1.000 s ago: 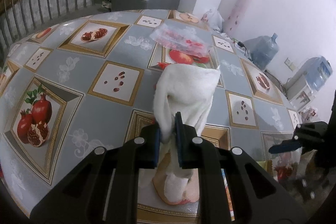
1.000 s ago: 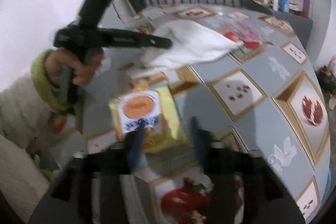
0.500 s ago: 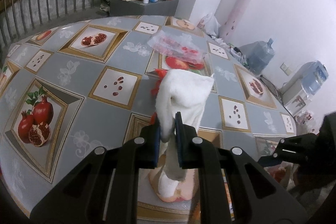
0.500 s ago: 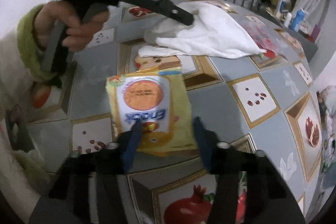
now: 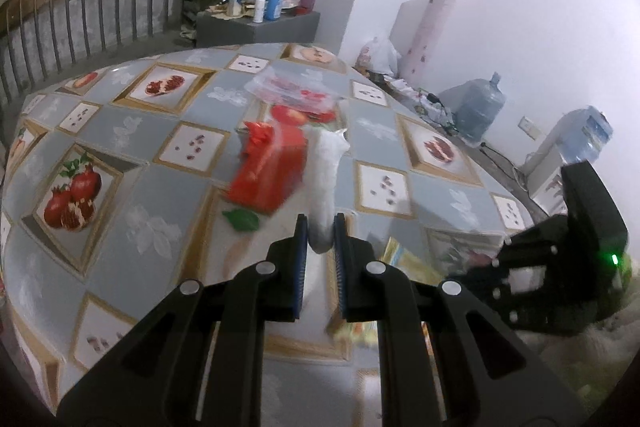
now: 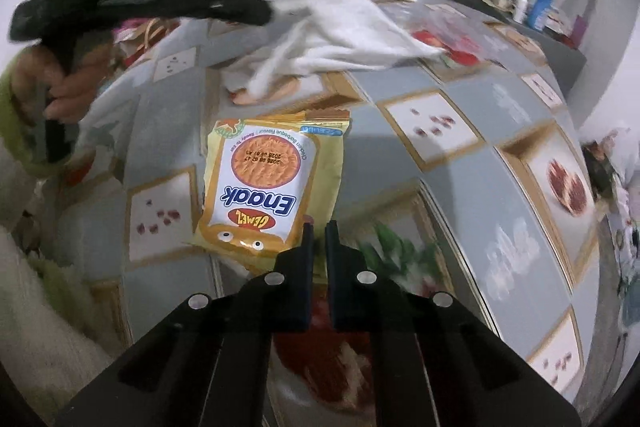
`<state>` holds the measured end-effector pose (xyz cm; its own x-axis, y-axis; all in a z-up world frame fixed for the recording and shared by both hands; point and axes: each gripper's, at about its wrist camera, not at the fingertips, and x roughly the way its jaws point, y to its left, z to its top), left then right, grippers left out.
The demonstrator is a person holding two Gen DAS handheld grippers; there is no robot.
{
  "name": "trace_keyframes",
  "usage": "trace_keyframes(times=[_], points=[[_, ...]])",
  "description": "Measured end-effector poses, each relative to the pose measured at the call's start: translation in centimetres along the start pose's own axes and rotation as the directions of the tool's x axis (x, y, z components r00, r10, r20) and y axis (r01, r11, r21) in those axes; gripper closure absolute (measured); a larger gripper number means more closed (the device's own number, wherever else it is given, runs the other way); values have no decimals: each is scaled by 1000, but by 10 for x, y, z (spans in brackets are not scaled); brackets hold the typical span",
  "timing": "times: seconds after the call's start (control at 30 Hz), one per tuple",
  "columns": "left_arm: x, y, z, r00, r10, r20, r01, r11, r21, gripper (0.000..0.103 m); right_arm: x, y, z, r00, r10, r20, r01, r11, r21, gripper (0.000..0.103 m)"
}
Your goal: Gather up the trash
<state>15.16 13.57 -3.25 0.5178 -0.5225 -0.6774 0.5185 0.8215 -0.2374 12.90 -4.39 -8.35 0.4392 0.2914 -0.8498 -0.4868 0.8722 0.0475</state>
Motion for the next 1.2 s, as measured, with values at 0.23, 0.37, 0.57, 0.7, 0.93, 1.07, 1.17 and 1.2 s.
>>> trace_keyframes(times=[0.23, 0.37, 0.57, 0.7, 0.93, 1.07, 1.17, 1.2], points=[[0, -24, -30, 998, -41, -48, 39, 999, -34, 95, -25, -34, -36, 997, -82, -15, 83, 987, 135, 97], [0, -37, -45, 995, -70, -72, 66, 996, -60, 95, -40, -57, -57, 989, -143, -31, 146, 964, 223, 98], [4, -55, -65, 970, -192, -151, 165, 970, -178, 95, -57, -87, -79, 976, -214, -38, 214, 914, 344, 98], [-3, -66, -64, 957, -245, -158, 212, 957, -197, 63, -66, -102, -85, 974, -224, 11, 200, 888, 413, 98], [2, -53, -32, 993, -83, -80, 71, 988, -139, 51, -68, -109, -88, 976, -212, 47, 170, 880, 443, 98], [40, -24, -26, 982, 33, -185, -69, 979, -190, 51, -69, -110, -89, 978, -201, 59, 152, 874, 462, 98], [44, -15, -32, 979, -16, -201, -38, 965, -258, 50, -70, -108, -89, 977, -204, 64, 152, 873, 463, 97], [43, -17, -34, 973, -66, -223, 2, 960, -279, 50, -70, -108, -90, 977, -205, 65, 152, 873, 464, 97]])
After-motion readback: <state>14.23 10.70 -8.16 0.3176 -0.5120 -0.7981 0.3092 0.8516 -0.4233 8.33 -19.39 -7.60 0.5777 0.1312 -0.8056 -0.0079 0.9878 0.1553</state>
